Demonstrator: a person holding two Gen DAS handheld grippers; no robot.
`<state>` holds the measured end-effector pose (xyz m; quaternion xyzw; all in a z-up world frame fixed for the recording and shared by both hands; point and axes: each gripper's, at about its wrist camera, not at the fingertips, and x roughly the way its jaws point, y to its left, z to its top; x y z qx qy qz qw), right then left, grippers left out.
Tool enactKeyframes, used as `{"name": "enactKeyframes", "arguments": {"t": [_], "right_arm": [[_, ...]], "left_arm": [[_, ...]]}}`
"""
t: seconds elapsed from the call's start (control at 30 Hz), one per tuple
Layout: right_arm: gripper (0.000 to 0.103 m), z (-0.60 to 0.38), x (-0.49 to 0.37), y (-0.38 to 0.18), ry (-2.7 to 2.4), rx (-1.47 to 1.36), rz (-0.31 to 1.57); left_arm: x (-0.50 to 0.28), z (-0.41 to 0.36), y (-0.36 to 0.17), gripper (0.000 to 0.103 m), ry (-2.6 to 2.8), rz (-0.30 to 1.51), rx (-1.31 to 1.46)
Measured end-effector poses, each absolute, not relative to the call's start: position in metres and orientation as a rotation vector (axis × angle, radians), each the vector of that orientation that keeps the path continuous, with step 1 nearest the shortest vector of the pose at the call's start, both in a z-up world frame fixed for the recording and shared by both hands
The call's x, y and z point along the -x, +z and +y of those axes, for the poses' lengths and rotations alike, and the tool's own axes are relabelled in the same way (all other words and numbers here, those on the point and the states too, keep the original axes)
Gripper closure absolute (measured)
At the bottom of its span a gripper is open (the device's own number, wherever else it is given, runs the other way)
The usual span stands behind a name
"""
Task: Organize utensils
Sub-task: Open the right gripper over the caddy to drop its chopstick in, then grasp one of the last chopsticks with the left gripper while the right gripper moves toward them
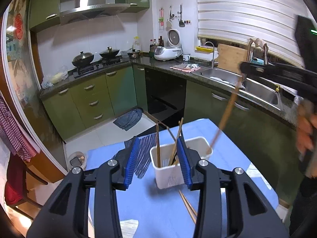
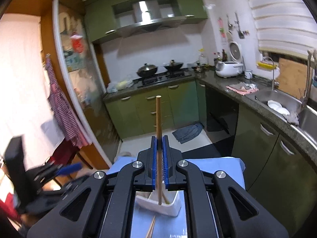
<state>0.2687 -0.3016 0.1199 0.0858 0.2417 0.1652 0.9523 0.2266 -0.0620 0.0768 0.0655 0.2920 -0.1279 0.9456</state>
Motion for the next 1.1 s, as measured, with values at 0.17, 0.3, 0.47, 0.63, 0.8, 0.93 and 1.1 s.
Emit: {"name": "enactKeyframes", "arguments": {"t": [0.17, 0.3, 0.47, 0.63, 0.8, 0.93, 1.1], "right_arm": [[0.096, -0.291, -0.308, 0.089, 0.310, -0.173, 0.571], [0.091, -0.277, -0.319, 0.064, 0.320, -0.139, 0.629], [0.085, -0.272, -0.303, 0.065, 0.325, -0.116, 0.601], [0.085, -0.278, -0.262, 0.066, 0.349, -0.085, 0.574], [0.077, -0.287, -0.224, 0.020, 0.342, -0.030, 0.656], [0.075, -0.294, -0.212, -0.040, 0.312, 0.012, 0.773], [0.075, -0.317, -0.203, -0.094, 0.291, -0.015, 0.862]], "left_arm": [[-0.216, -0.054, 0.065, 0.065, -0.268, 0.622, -0.135], [-0.210, -0.052, 0.049, 0.060, -0.274, 0.659, -0.130], [-0.206, -0.058, 0.020, 0.059, -0.297, 0.735, -0.127], [-0.208, -0.071, -0.019, 0.059, -0.318, 0.829, -0.099], [-0.212, -0.086, -0.080, 0.059, -0.306, 0.982, -0.064], [-0.218, -0.095, -0.121, 0.059, -0.281, 1.087, -0.054], [-0.224, -0.109, -0.150, 0.059, -0.257, 1.148, -0.069]]}}
